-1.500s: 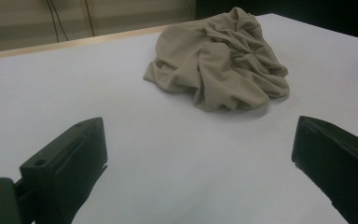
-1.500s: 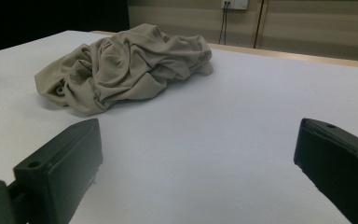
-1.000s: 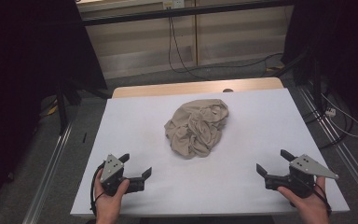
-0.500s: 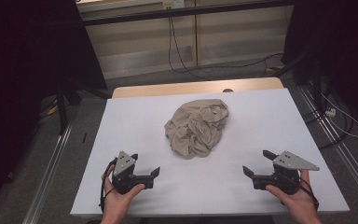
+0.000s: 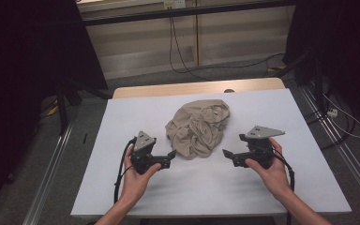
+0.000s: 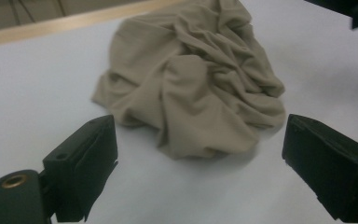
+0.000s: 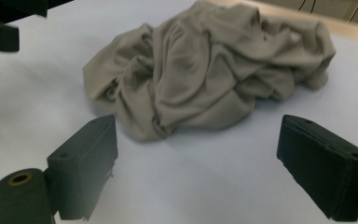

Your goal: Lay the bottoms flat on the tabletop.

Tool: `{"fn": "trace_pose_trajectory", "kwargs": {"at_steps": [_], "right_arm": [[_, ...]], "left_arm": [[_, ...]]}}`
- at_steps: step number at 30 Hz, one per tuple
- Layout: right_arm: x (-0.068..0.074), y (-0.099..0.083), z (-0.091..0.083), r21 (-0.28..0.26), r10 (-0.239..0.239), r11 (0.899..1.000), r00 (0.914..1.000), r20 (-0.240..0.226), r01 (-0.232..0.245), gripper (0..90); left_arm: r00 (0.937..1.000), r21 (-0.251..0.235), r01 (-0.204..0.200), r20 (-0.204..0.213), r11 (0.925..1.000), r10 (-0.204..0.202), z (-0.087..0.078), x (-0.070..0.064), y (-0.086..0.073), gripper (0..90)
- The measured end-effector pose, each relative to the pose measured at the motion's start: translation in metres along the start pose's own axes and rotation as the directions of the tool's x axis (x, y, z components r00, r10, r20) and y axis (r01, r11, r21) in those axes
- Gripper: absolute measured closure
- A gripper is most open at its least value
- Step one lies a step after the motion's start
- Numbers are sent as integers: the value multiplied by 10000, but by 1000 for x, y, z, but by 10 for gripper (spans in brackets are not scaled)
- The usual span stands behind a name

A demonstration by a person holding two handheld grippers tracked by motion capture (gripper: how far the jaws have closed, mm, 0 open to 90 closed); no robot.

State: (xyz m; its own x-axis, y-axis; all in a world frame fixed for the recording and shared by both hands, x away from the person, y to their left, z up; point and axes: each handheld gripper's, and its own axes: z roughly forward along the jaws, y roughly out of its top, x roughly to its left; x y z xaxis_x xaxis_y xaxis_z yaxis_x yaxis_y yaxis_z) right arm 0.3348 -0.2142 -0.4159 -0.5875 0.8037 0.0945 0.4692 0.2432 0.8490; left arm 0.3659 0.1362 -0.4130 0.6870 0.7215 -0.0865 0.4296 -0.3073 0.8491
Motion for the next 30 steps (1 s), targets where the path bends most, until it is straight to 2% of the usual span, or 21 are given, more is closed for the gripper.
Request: {"fn": "trace_pose_trajectory", "kwargs": {"at_steps": [1,4,5,6,7,8,9,10,12,14,17,19,21,23,24,25,26,27,30], "right_arm": [[0,3,5,-137,-199,9997,9997,108,201,120],[0,10,13,-43,-151,9999,9998,-136,151,121],[1,15,22,151,-253,9996,9995,-203,256,172],[1,16,25,141,-309,9994,9992,-244,313,215],[2,20,31,276,-439,9986,9987,-275,447,212],[2,21,34,316,-471,9983,9983,-340,482,171],[2,24,39,302,-478,9983,9975,-516,494,153],[2,27,44,349,-547,9978,9969,-565,567,167],[1,32,51,398,-723,9965,9967,-358,738,182],[-2,36,60,506,-767,9956,9963,-381,786,244],[-4,39,73,668,-981,9929,9951,-92,985,291],[-6,39,81,849,-947,9916,9950,-315,971,363],[-5,37,89,1068,-960,9891,9941,-498,1009,398],[-3,35,97,1359,-1138,9830,9907,-749,1232,450],[-2,34,99,1475,-1198,9805,9898,-772,1301,453],[0,32,103,1573,-1328,9773,9888,-683,1421,466],[0,32,104,1638,-1411,9751,9881,-618,1495,480],[-1,31,107,1686,-1407,9745,9884,-567,1484,489],[-3,27,111,1791,-1300,9741,9899,-566,1382,529]], "left_arm": [[9999,73,72,121,9999,-73,4,-1,2,108],[9996,233,-156,234,9996,151,12,-2,5,112],[9991,520,94,411,9986,-116,20,-2,10,105],[9978,575,79,655,9983,-117,25,0,13,96],[9979,499,-56,644,9987,23,27,0,15,79],[9984,340,-132,555,9993,113,32,1,18,77],[9981,313,-94,618,9995,74,36,1,20,77],[9981,362,-177,590,9992,155,40,2,23,64],[9991,443,-282,319,9986,268,47,2,27,63],[9995,406,-263,198,9988,255,53,3,31,58],[9997,391,-205,147,9990,199,60,6,33,87],[9997,402,-132,200,9991,124,64,5,32,118],[9992,563,-317,244,9979,304,63,2,30,143],[9981,456,-457,441,9979,437,60,-4,29,182],[9961,442,-714,558,9965,689,58,-8,29,221],[9944,491,-840,688,9953,805,58,-10,29,249],[9909,641,-935,1026,9936,867,59,-13,28,264],[9893,807,-1028,1116,9914,935,61,-15,26,289],[9886,1644,-1247,1050,9785,1083,76,-19,17,268]]}}
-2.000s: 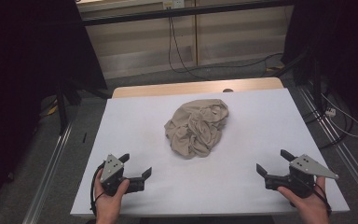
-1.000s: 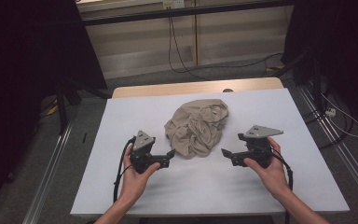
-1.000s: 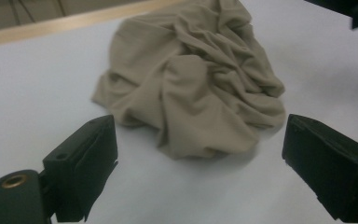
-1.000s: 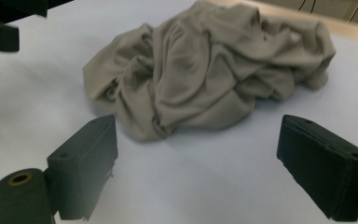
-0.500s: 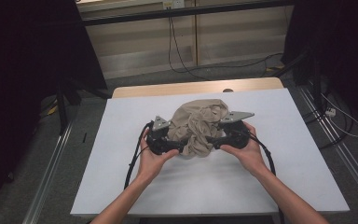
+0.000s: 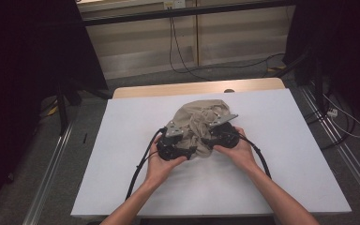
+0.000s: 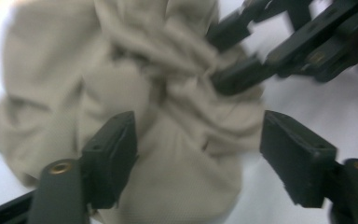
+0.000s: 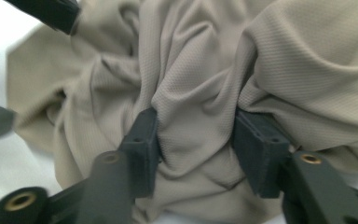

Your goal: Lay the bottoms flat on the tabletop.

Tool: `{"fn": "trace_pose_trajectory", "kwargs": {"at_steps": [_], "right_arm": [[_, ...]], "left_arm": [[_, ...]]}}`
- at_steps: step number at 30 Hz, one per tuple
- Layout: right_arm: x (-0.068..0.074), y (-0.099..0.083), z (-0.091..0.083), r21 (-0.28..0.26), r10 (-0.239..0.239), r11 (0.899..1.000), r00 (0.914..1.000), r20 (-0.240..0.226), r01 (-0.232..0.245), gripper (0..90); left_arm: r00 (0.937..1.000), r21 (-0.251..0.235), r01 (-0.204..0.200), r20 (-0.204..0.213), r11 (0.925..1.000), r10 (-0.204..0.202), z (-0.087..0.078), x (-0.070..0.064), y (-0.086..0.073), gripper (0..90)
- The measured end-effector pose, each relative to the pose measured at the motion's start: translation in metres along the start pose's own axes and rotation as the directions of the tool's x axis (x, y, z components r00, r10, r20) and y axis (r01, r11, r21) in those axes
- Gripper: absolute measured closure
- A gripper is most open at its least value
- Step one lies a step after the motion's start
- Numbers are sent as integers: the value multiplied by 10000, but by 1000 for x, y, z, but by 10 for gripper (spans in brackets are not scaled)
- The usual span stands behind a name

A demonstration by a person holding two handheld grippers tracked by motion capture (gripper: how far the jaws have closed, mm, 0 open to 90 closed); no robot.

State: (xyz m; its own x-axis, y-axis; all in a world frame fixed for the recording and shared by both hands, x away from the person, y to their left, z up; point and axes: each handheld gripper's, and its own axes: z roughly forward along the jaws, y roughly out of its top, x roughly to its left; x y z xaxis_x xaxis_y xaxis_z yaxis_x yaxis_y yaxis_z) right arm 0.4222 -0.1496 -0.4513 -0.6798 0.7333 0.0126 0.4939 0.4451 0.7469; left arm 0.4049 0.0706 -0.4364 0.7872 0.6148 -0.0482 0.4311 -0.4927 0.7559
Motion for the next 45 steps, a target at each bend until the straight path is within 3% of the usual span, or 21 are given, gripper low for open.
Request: {"fn": "trace_pose_trajectory", "kwargs": {"at_steps": [4,5,6,7,8,9,13,16,19,26,32,45], "right_arm": [[5,-7,3,171,-185,9997,9998,95,184,620],[6,-6,0,346,-446,9984,9990,-57,447,777],[6,-6,-1,381,-442,9983,9990,-103,445,809],[6,-8,-1,346,-455,9984,9989,-107,458,823],[5,-10,-2,302,-435,9986,9990,-136,439,829],[5,-11,-4,272,-432,9987,9990,-131,436,835],[3,-13,-14,41,-251,9997,9997,20,251,852],[4,-14,-21,-155,-324,9994,9995,39,324,854],[6,-11,-33,-567,-328,9978,9994,121,335,855],[5,-14,-59,-1099,-306,9934,9993,231,330,855],[8,-31,-79,-1168,-141,9930,9996,263,171,857],[23,-83,-132,-981,109,9951,9999,10,-107,869]], "left_arm": [[9999,300,-47,-109,9995,51,13,1,-6,226],[9997,462,-143,-190,9988,152,18,2,-9,224],[9996,477,-159,-224,9987,170,21,2,-11,232],[9976,466,-394,-560,9981,419,23,2,-13,266],[9976,415,-300,-612,9987,325,24,1,-13,276],[9969,487,-299,-717,9984,334,22,2,-12,317],[9970,347,-304,-699,9989,328,16,9,-13,696],[9993,175,255,-274,9995,-251,10,18,-14,804],[9985,-98,555,-12,9984,-555,1,19,-14,825],[9967,-792,792,260,9937,-774,-24,18,-11,833],[9967,-1030,707,463,9922,-662,-47,13,-13,833],[9910,-638,456,1286,9969,-371,-87,-15,-50,834]]}}
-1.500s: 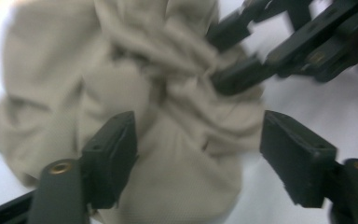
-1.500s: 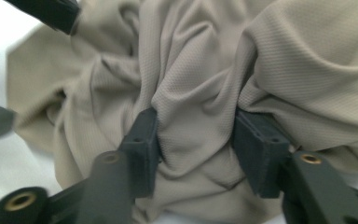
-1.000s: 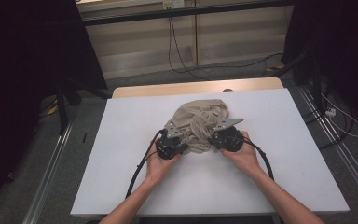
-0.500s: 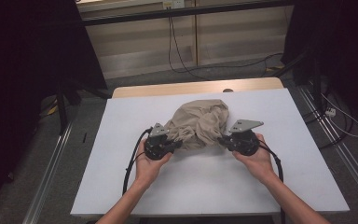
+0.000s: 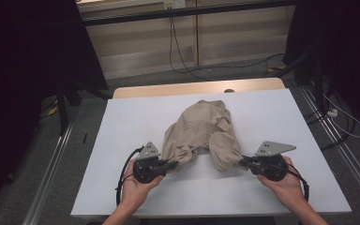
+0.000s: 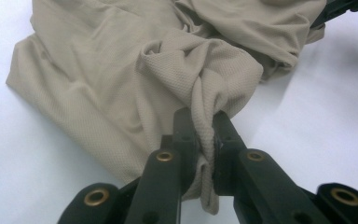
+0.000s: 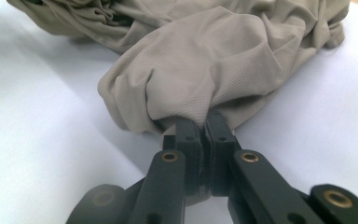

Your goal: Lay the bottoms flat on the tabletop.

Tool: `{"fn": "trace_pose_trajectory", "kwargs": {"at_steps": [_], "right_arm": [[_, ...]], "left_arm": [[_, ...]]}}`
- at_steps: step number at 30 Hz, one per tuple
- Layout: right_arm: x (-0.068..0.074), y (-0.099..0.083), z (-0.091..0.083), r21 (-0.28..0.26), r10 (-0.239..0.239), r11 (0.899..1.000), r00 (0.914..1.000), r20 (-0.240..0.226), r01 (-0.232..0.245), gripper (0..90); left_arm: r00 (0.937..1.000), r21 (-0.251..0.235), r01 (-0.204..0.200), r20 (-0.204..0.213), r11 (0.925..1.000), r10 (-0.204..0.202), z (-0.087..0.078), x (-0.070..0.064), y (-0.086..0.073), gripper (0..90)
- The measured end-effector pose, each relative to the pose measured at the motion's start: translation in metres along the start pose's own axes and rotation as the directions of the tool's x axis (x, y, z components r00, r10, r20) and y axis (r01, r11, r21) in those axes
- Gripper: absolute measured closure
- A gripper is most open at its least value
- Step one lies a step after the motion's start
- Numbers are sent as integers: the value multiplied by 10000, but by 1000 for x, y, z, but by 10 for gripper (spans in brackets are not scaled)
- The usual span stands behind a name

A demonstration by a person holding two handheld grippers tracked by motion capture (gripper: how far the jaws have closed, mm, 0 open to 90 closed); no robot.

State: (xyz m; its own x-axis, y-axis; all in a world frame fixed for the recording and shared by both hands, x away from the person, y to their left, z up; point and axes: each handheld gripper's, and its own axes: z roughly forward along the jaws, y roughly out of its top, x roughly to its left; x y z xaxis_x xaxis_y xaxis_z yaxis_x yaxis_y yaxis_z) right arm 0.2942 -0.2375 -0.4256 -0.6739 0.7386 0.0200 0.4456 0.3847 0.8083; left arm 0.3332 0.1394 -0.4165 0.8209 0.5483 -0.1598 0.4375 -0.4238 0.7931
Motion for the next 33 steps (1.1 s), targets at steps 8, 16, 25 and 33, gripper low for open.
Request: {"fn": "trace_pose_trajectory", "kwargs": {"at_steps": [8,16,25,33], "right_arm": [[19,-23,-34,-95,221,9997,9996,-170,-222,869],[30,-33,-40,-18,479,9988,9976,-504,-480,698],[15,-15,-41,-913,883,9918,9959,-173,-895,439],[3,12,-13,-1034,495,9934,9988,-49,-498,721]], "left_arm": [[9993,-35,-105,356,9999,106,-31,-20,-24,833],[9991,-191,-250,335,9995,256,-49,-41,-37,798],[9992,-675,398,-58,9969,-403,-45,-21,-27,529],[9987,-663,219,-452,9976,-249,-26,0,-6,517]]}}
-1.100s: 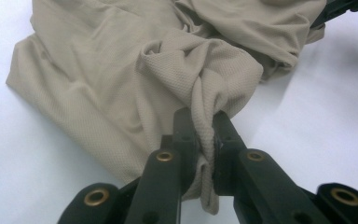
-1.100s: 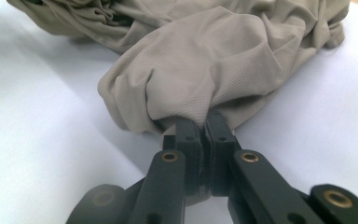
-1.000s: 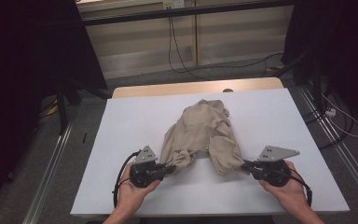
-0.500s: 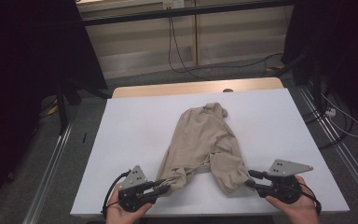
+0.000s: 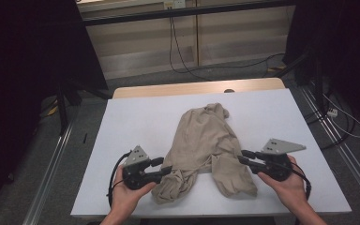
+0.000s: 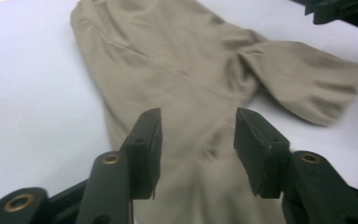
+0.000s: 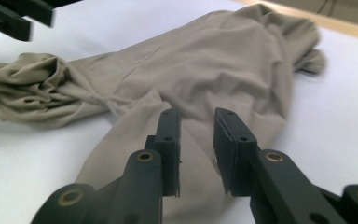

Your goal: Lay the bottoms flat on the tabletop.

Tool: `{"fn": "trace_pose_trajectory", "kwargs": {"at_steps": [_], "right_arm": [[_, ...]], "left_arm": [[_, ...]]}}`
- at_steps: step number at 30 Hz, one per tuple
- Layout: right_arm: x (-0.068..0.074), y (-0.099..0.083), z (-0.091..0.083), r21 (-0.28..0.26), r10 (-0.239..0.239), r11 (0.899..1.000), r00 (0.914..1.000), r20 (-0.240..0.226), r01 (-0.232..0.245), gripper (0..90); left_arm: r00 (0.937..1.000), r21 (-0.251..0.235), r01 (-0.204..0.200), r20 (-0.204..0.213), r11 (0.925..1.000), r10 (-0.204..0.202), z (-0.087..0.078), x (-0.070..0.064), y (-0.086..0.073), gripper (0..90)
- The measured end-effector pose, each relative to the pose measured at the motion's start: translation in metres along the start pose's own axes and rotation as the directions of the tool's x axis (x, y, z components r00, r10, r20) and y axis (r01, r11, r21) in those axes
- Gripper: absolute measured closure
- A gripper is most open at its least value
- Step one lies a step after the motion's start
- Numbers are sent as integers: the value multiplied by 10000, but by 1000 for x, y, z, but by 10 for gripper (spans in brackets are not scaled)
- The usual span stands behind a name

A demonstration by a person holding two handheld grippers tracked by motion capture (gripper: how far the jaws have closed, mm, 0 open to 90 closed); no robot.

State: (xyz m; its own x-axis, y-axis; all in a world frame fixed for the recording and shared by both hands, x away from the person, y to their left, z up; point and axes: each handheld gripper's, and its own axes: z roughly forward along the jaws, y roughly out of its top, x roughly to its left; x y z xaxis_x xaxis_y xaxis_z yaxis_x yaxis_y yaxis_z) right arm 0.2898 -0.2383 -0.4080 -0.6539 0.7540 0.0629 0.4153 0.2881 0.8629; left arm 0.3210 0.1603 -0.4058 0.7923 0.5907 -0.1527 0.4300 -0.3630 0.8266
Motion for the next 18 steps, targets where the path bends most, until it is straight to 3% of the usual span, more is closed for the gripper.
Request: {"fn": "trace_pose_trajectory", "kwargs": {"at_steps": [3,5,6,7,8,9,11,13,14,15,18], "right_arm": [[-5,9,27,651,-54,9979,9999,-163,64,560],[-11,16,48,964,-70,9953,10000,-63,76,511],[-11,16,48,964,-70,9953,10000,-63,76,511],[-16,22,66,1350,-196,9907,9997,122,178,459],[-19,24,72,1492,-202,9886,9997,117,182,444],[-24,26,82,1704,-140,9853,9998,167,110,376],[-30,26,97,1899,-55,9818,9989,462,-34,300],[-34,24,105,2067,27,9782,9974,716,-175,198],[-35,21,109,2088,-62,9777,9912,1320,-217,142],[-36,19,112,2145,-177,9766,9864,1636,-180,134],[-41,14,116,2411,-61,9700,9881,1538,-315,172]], "left_arm": [[9985,543,215,-520,9983,-186,31,21,7,443],[9973,691,153,-724,9975,-102,40,27,8,393],[9960,915,189,-891,9956,-107,48,31,10,393],[9946,1117,200,-1039,9935,-83,61,40,12,372],[9953,1640,615,-844,9845,-481,70,45,15,352],[9947,1782,742,-833,9812,-600,74,48,17,328],[9926,1564,273,-1215,9873,-82,78,49,23,349],[9946,1432,526,-959,9883,-391,81,50,24,348],[9949,1547,478,-956,9868,-332,81,49,23,348],[9948,1621,459,-970,9857,-303,82,48,22,348],[9948,1928,329,-1005,9807,-136,86,45,16,376]]}}
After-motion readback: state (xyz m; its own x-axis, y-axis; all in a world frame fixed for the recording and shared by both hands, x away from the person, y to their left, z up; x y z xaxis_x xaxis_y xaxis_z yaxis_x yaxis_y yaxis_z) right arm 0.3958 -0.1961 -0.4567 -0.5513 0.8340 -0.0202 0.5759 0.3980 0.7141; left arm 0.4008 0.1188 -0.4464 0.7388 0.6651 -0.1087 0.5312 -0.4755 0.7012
